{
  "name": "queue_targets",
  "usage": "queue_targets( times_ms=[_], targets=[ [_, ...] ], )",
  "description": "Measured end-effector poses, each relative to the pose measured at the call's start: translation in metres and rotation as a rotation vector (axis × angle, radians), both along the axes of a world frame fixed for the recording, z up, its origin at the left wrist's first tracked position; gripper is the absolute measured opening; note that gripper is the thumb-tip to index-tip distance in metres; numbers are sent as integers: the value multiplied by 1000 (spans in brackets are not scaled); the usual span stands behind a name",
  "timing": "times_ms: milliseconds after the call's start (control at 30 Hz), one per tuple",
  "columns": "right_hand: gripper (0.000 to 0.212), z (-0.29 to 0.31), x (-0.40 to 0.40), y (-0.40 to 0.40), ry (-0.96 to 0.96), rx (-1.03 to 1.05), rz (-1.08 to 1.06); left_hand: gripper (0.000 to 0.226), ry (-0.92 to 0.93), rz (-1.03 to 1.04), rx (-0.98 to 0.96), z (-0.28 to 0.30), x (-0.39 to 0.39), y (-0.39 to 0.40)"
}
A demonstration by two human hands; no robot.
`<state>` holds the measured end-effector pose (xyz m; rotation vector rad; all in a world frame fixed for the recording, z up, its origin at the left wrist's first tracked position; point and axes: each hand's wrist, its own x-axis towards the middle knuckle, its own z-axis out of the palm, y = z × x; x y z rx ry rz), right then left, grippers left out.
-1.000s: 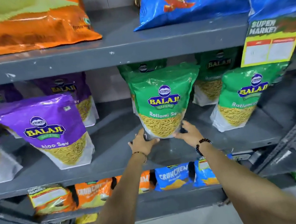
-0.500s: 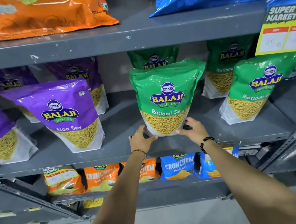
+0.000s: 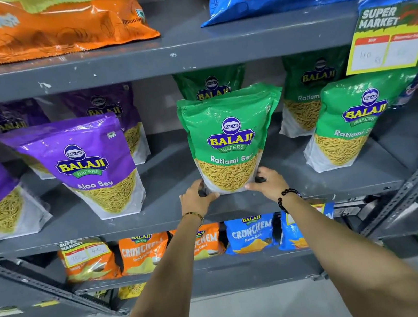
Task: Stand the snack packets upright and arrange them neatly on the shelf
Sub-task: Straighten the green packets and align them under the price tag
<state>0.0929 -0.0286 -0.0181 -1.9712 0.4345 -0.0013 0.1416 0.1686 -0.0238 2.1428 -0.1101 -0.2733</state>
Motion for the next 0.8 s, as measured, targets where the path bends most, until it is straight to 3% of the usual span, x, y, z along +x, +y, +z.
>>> queue_targets(
  times_ms=[800],
  targets=[
    [47,2,0,1,24,-41,-32,54,25,18,-54,4,-4,3]
  ],
)
